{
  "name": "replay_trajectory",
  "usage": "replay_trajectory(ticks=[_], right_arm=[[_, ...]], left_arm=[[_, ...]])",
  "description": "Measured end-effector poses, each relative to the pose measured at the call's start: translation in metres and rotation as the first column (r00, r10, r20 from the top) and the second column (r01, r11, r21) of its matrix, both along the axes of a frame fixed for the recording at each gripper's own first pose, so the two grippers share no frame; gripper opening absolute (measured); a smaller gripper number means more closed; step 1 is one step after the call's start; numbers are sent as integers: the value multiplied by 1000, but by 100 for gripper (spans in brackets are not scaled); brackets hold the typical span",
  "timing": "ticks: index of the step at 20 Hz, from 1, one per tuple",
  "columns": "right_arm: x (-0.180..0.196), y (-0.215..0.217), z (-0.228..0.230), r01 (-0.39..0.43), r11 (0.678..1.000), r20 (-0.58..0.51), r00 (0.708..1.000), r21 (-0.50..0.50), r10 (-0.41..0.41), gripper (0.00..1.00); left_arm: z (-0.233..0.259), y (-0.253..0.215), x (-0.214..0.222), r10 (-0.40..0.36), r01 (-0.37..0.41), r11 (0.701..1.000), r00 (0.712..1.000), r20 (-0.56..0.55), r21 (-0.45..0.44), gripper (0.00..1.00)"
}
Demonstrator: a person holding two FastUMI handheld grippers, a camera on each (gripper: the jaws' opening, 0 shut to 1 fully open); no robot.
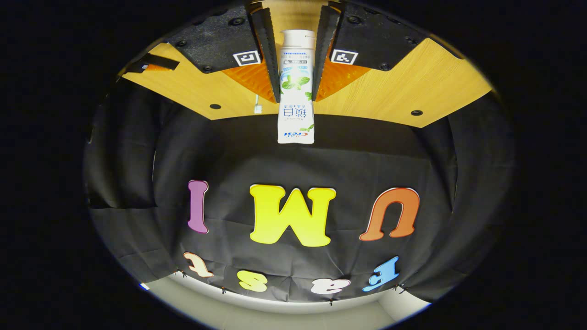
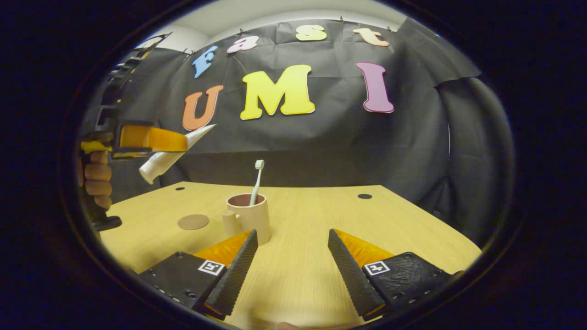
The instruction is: Put the toothbrush and toothpaste on the desktop into the cup, then pick up the cup and place it on the coaster on the desktop.
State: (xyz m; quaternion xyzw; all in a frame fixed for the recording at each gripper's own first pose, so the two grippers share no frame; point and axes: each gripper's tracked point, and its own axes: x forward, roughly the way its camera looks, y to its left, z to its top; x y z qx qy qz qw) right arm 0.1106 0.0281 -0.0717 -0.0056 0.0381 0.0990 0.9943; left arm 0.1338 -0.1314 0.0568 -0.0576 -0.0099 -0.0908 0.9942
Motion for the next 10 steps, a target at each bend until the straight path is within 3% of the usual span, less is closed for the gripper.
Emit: replay_trajectory(ticks=[4,10], right_arm=[[-8,-8,4,-11,999,6,1000,36,11,93],[-10,-12,4,-14,997,5,1000,74,14,93]], left_arm=[[11,-40,24,-58,58,998,998,32,7,41],[-17,-71,48,-105,106,994,994,-37,7,42]])
